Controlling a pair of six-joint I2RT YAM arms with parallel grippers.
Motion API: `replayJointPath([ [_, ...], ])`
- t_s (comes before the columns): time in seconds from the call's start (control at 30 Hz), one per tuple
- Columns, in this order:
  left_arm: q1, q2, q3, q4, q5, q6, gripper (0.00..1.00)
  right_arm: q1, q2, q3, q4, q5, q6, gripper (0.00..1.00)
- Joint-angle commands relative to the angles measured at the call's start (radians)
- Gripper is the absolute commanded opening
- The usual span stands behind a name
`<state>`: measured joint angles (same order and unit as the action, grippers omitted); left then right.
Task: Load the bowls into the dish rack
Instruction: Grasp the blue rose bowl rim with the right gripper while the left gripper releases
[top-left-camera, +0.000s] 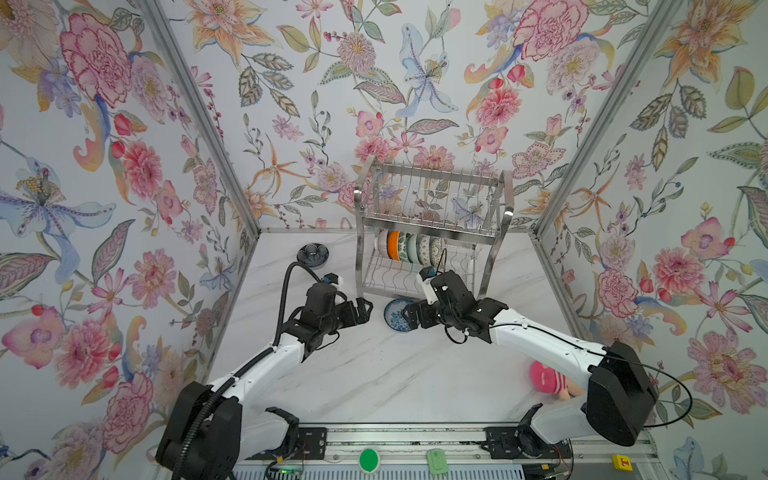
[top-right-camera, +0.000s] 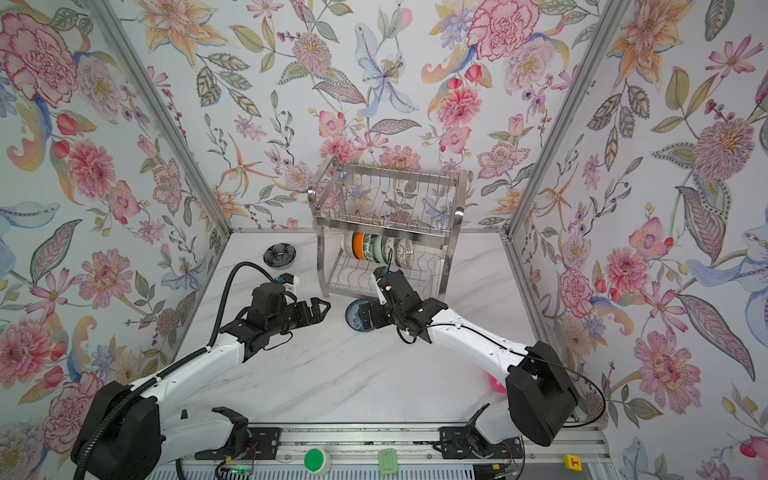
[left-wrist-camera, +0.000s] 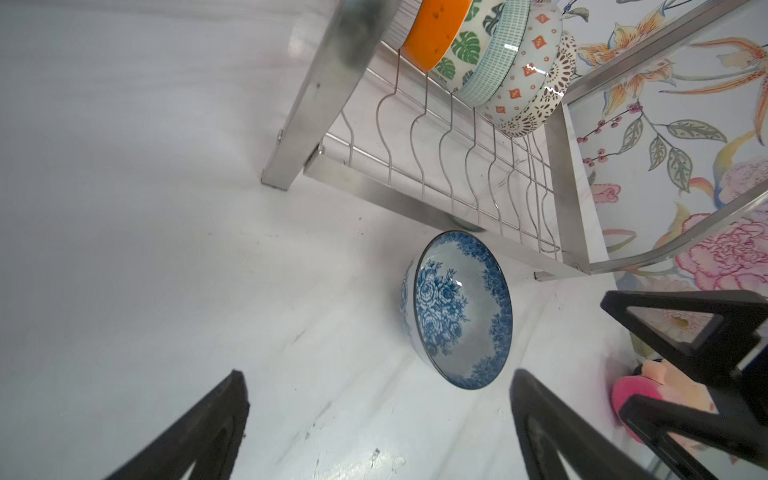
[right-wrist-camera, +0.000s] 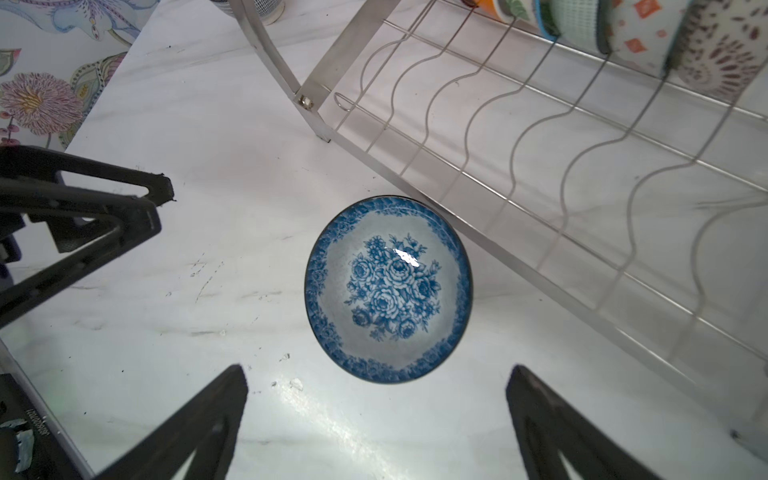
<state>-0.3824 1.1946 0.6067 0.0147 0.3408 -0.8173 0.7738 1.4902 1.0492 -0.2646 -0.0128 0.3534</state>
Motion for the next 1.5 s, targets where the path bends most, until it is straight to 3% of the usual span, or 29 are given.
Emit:
replayJointPath([
  [0.0,0.061,-0.066,-0.129,0.165,0.136,-0.085,1.00,0.044,0.076,0.076,0.007,0.042,0.022,0.99],
  [0.37,0.205,-0.079,-0.457,0.557,0.334,-0.300,0.99,0.165,0.352,0.251,-0.047,0.141,0.072,1.00],
  [0.87,0.214,-0.102,-0.432,0.459,0.334,-0.233,1.00,0.194,0.482,0.325,-0.088,0.201,0.073,0.54],
  [1.0,0.214,-0.105,-0.432,0.439,0.328,-0.224,1.00,0.193,0.482,0.325,-0.088,0.197,0.070,0.35],
  [1.47,0.184,-0.102,-0.350,0.356,0.304,-0.189,0.99,0.179,0.414,0.271,-0.089,0.185,0.065,0.02],
])
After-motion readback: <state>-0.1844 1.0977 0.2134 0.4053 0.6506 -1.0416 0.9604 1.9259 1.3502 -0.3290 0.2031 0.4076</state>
